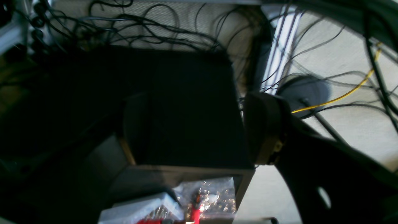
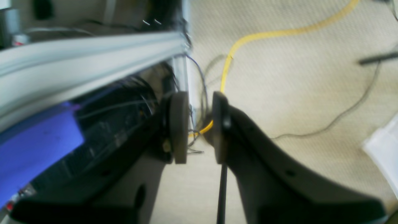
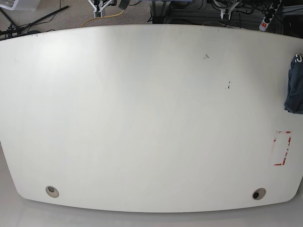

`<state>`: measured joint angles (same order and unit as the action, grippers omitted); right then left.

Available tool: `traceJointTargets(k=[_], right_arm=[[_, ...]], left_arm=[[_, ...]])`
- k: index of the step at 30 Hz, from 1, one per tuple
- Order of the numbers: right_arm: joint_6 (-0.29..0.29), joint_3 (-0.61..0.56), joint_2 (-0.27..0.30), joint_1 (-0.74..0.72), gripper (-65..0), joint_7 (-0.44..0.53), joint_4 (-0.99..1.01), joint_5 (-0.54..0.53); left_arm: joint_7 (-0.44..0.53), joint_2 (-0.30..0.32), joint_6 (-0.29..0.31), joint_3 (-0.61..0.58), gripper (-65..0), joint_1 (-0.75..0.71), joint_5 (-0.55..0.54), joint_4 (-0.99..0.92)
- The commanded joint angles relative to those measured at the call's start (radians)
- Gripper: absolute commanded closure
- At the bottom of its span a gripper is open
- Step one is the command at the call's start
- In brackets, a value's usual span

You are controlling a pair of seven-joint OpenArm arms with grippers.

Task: Fold the T-shirt properly

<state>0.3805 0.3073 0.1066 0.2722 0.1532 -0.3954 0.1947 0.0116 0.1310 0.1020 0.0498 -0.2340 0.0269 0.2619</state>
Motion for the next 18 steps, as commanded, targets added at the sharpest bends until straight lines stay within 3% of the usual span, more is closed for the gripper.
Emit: traceJointTargets(k=[1, 7, 12, 18], right_arm=[[-0.001, 0.000, 0.014, -0.047, -12.7, 0.019, 0.079, -0.001], [-0.065, 0.000, 0.026, -0.136, -12.8, 0.019, 0.177, 0.050], [-0.108, 0.000, 0.025, -0.161, -13.0, 0.019, 0.195, 0.116], [-0.110, 0.000, 0.023, -0.166, -13.0, 0.019, 0.195, 0.125]], left_arm=[[0.006, -0.014, -0.018, -0.020, -42.2, 0.020, 0.003, -0.028], [0.004, -0.037, -0.091, -0.021, -42.2, 0.100, 0.005, -0.097], [0.003, -0.058, -0.100, -0.020, -42.2, 0.124, 0.005, -0.135], [0.003, -0.060, -0.101, -0.017, -42.2, 0.124, 0.000, -0.134]])
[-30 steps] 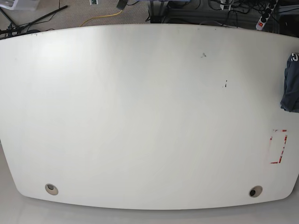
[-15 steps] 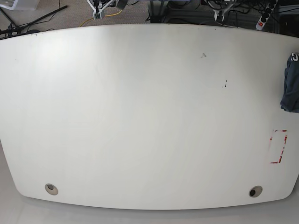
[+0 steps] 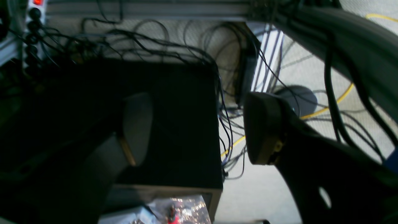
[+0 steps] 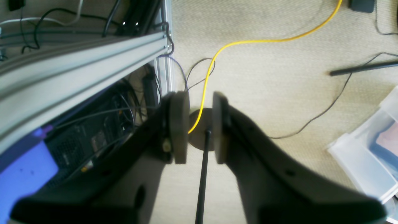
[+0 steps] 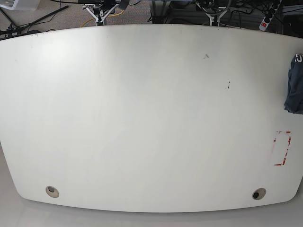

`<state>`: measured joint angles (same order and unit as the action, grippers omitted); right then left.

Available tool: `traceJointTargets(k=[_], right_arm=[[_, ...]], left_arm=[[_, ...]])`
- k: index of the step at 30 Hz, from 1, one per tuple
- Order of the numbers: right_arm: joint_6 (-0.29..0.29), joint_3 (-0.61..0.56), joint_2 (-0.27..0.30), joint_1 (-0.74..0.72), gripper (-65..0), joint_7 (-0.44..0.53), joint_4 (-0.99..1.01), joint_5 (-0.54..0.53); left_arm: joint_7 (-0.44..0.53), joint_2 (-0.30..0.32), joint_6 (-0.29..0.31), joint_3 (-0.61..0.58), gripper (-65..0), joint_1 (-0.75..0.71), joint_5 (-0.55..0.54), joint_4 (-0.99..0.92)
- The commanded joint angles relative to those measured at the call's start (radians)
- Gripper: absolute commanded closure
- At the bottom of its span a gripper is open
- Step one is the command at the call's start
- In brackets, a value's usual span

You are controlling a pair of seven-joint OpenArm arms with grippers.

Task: Fold the T-shirt properly

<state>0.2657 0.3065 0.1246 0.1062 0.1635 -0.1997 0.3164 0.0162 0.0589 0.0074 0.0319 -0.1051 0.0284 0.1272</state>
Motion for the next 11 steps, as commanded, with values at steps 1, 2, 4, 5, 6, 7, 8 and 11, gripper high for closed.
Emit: traceJointTargets(k=[1, 2, 4, 5, 6, 7, 8, 11], right_arm=[[0.005, 0.001, 0.005, 0.000, -13.0, 0.009, -0.001, 0.003], [0.005, 0.001, 0.005, 0.000, -13.0, 0.009, -0.001, 0.003], [0.005, 0.001, 0.005, 0.000, -13.0, 0.009, -0.001, 0.003], [0.005, 0.001, 0.005, 0.000, -13.0, 0.009, -0.001, 0.003], [0.005, 0.001, 0.005, 0.000, -13.0, 0.009, -0.001, 0.003], [0.005, 0.001, 0.005, 0.000, -13.0, 0.009, -0.001, 0.003], [0.005, 0.001, 0.005, 0.000, -13.0, 0.009, -0.001, 0.005], [0.005, 0.001, 0.008, 0.000, -13.0, 0.009, -0.002, 0.005]], left_arm=[[-0.002, 0.012, -0.007, 0.001, -42.2, -0.005, -0.002, 0.001], [-0.002, 0.012, -0.007, 0.001, -42.2, -0.005, -0.002, 0.001], [-0.002, 0.012, -0.007, 0.001, -42.2, -0.005, -0.002, 0.001], [-0.002, 0.012, -0.007, 0.001, -42.2, -0.005, -0.002, 0.001], [-0.002, 0.012, -0.007, 0.001, -42.2, -0.005, -0.002, 0.001], [0.000, 0.012, -0.007, 0.001, -42.2, -0.005, -0.002, 0.001], [0.000, 0.012, -0.007, 0.001, -42.2, -0.005, -0.002, 0.001], [0.001, 0.012, -0.007, 0.001, -42.2, -0.005, -0.002, 0.005]])
